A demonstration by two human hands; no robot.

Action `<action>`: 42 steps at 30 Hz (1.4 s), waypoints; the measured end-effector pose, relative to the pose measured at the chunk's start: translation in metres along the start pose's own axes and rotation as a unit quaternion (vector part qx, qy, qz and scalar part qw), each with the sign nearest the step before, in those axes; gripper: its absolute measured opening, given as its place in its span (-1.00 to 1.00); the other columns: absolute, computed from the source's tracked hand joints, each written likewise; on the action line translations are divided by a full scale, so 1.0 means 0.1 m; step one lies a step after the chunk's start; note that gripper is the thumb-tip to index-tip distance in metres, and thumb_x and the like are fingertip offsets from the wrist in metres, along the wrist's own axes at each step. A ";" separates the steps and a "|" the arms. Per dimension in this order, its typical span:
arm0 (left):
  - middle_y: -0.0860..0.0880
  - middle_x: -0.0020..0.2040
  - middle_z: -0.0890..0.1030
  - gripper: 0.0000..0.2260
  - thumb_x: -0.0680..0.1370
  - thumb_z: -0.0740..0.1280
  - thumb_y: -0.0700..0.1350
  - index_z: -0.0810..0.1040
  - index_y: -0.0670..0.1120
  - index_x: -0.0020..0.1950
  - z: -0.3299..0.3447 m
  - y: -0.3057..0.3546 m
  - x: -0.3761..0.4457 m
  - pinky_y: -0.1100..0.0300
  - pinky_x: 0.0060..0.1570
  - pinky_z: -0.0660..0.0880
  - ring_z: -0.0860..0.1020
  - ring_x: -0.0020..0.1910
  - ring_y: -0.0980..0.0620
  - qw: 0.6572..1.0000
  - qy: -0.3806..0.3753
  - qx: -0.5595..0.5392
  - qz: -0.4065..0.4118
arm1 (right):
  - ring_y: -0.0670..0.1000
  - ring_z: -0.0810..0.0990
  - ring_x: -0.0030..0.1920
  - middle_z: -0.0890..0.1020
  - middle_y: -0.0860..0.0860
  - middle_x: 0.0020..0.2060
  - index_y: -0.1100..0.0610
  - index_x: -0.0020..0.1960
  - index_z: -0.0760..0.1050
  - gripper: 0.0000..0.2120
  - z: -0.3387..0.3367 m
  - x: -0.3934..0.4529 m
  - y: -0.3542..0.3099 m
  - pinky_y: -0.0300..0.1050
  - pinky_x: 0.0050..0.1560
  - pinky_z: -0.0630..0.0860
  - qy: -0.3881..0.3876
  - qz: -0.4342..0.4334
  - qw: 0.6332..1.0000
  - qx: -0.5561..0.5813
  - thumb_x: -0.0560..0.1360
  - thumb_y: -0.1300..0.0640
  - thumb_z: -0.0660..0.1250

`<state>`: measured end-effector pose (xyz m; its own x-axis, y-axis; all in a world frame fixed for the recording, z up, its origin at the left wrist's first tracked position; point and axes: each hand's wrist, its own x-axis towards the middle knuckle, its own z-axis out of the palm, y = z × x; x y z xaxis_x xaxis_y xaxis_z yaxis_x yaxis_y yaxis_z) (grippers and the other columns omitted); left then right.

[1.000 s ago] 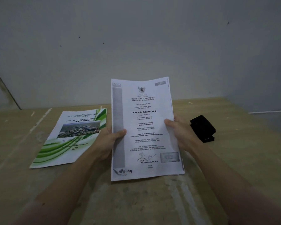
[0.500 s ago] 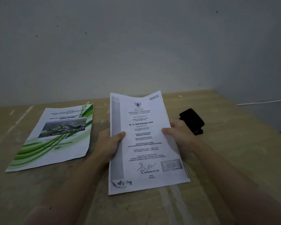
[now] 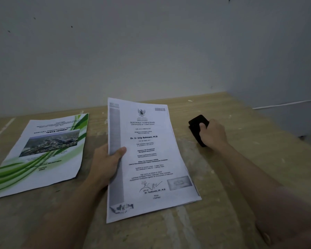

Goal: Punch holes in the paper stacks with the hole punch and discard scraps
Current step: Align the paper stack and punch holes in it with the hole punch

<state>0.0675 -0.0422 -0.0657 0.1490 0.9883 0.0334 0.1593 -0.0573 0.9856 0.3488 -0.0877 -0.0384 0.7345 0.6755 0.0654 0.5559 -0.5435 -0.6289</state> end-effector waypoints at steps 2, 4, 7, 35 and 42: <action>-0.01 -0.19 0.63 -0.91 0.50 0.33 -0.22 0.54 -0.11 -0.01 0.00 0.01 0.00 0.32 -0.38 0.57 0.61 -0.24 0.02 1.000 0.003 -0.006 -0.006 | 0.25 0.55 0.07 0.58 0.27 0.07 0.33 0.14 0.45 -0.65 0.03 -0.01 0.00 -0.03 -0.09 0.43 -0.007 -0.010 1.000 0.019 0.59 0.04 0.15; 0.00 -0.19 0.62 -0.89 0.50 0.33 -0.23 0.54 -0.13 0.01 0.00 0.01 0.00 0.33 -0.41 0.54 0.60 -0.24 0.03 1.000 0.008 -0.013 -0.014 | 0.22 0.58 0.00 0.60 0.24 0.00 0.32 0.08 0.49 -0.65 0.06 -0.06 -0.02 -0.08 -0.18 0.42 -0.014 -0.018 0.999 0.029 0.57 0.02 0.18; 0.02 -0.23 0.59 -0.91 0.50 0.33 -0.23 0.52 -0.12 -0.01 0.02 0.03 -0.02 0.35 -0.46 0.51 0.57 -0.27 0.05 0.999 0.019 -0.016 -0.021 | 0.12 0.56 -0.17 0.59 0.13 -0.18 0.26 -0.10 0.50 -0.71 0.11 -0.18 -0.07 -0.17 -0.32 0.37 -0.027 -0.040 0.997 0.054 0.53 0.01 0.24; -0.19 -0.03 0.62 -0.75 0.48 0.36 -0.21 0.55 -0.26 0.13 -0.02 0.05 -0.02 -0.01 -0.02 0.54 0.60 -0.08 -0.18 0.996 0.043 0.024 -0.073 | 0.03 0.43 -0.41 0.42 -0.01 -0.51 0.12 -0.46 0.29 -0.55 0.19 -0.39 -0.11 -0.19 -0.44 0.22 -0.002 -0.064 0.997 0.047 0.45 -0.12 0.31; -0.18 -0.02 0.62 -0.73 0.48 0.36 -0.20 0.54 -0.25 0.15 -0.02 0.06 -0.04 0.05 -0.08 0.54 0.60 -0.08 -0.17 0.996 0.042 0.022 -0.076 | 0.00 0.40 -0.44 0.40 -0.01 -0.51 0.11 -0.47 0.27 -0.54 0.18 -0.42 -0.12 -0.19 -0.45 0.21 0.001 -0.067 0.997 0.046 0.45 -0.11 0.32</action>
<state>0.0665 -0.0466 -0.0592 0.0377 0.9942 -0.1007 0.2172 0.0902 0.9720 0.3043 -0.1010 -0.0477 0.6575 0.7375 0.1544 0.6108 -0.4017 -0.6823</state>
